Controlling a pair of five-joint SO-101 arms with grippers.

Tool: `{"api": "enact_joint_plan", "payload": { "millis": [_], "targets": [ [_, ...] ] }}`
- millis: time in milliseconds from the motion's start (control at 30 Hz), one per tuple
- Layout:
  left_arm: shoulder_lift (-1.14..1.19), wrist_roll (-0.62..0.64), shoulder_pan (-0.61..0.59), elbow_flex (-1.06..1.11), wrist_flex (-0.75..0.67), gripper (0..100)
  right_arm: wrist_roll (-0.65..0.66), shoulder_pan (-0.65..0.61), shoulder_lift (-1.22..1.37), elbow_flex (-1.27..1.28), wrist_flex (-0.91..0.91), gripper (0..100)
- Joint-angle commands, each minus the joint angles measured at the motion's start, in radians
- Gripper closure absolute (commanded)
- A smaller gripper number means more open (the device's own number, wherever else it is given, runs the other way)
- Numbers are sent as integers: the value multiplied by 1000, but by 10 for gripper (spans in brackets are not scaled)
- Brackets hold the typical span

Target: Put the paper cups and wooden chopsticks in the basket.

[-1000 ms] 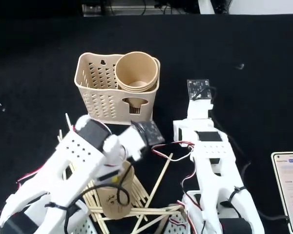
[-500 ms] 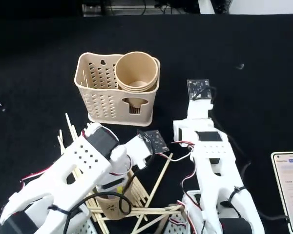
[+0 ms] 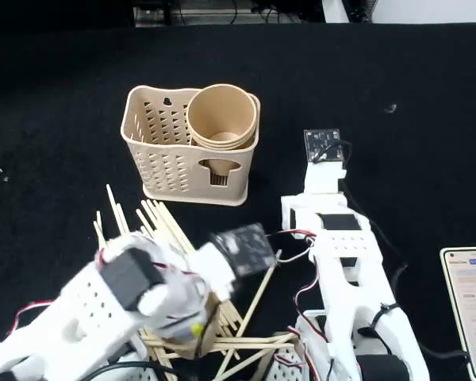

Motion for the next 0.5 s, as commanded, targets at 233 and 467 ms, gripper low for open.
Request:
{"api": "enact_joint_plan", "payload": {
  "millis": [233, 467],
  "targets": [
    [-32, -218, -469, -27, 8, 718, 14, 17, -45, -7, -6, 790],
    [-41, -262, -512, 58, -9, 705, 14, 17, -42, -7, -6, 790]
  ]
}}
